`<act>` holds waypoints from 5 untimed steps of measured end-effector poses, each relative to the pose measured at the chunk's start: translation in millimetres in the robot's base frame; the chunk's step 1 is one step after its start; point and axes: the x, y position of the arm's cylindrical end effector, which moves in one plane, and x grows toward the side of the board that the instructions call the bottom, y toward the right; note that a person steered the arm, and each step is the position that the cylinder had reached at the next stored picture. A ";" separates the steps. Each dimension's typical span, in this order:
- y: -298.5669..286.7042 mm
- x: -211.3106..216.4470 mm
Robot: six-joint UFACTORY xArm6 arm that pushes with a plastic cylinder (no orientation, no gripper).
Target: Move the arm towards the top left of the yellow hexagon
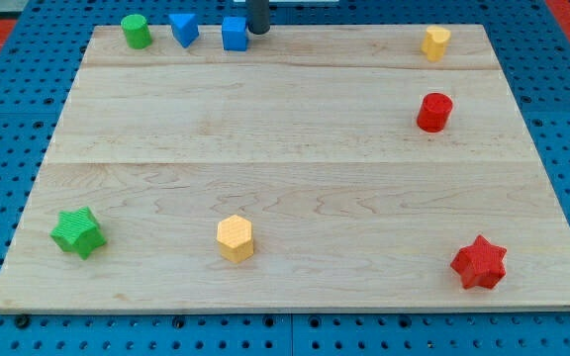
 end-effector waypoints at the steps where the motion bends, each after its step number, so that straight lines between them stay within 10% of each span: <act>1: 58.5 83.7; 5: -39.7 303.4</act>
